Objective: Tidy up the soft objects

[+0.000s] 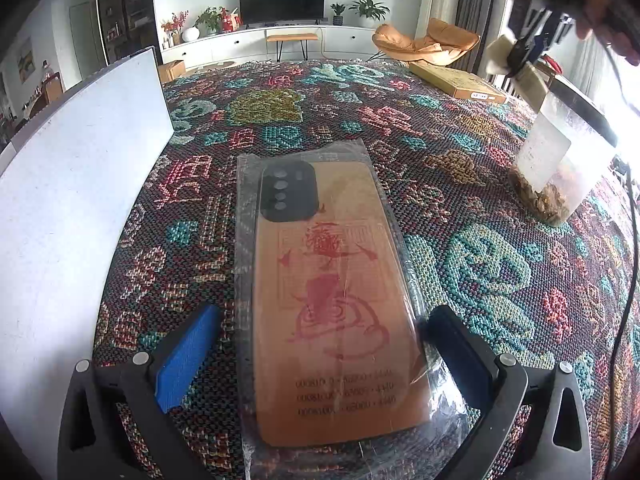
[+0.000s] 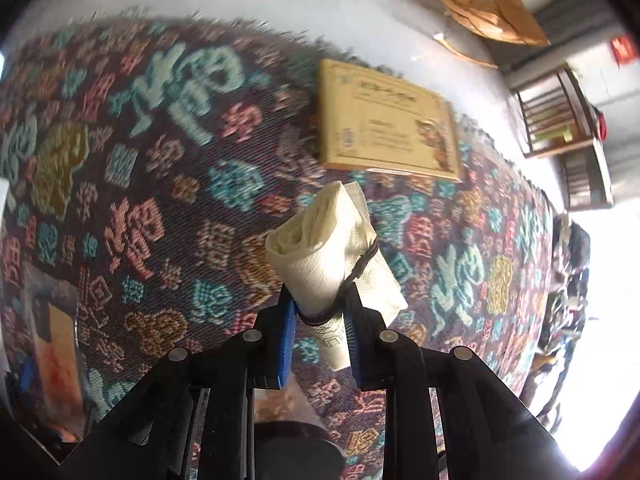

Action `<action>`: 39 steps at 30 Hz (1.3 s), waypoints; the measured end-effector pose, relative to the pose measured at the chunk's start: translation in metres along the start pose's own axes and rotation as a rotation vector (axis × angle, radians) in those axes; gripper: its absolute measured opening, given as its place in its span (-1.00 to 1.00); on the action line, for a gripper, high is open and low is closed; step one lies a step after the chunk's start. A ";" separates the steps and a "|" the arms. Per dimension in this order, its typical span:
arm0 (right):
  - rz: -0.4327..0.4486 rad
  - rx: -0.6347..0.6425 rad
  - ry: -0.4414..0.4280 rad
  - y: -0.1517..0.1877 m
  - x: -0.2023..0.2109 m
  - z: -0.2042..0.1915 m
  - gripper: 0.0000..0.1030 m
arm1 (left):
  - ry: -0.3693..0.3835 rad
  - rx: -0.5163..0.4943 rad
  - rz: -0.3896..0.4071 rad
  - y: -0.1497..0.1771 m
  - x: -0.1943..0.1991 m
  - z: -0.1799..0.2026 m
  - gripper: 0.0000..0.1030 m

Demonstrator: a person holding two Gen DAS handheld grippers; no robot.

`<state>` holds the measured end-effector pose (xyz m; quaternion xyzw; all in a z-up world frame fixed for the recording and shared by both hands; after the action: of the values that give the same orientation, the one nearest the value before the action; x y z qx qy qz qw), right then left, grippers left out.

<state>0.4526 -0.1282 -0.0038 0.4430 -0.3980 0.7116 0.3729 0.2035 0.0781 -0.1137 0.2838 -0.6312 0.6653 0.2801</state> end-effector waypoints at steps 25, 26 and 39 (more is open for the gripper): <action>0.432 -0.657 -0.146 0.315 0.028 0.057 0.59 | -0.016 -0.014 -0.006 0.000 -0.001 0.002 1.00; 0.425 -0.661 -0.111 0.331 0.023 0.045 0.59 | -0.016 -0.013 -0.006 0.000 -0.001 0.002 1.00; 0.428 -0.632 -0.018 0.361 -0.025 0.010 0.82 | -0.021 -0.017 -0.008 0.000 -0.002 0.003 1.00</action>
<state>0.1457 -0.2879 -0.1089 0.2194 -0.6846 0.6116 0.3305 0.2049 0.0753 -0.1144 0.2907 -0.6388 0.6556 0.2784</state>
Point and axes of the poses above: each gripper's, at about its wrist camera, not at the fingertips, and x roughly against the way its jaws point, z to its right, y to its underside, the point moved 2 cm from there along -x, roughly the way its jaws point, and after that the axes turned 7 degrees about z, right-handed, at the moved point
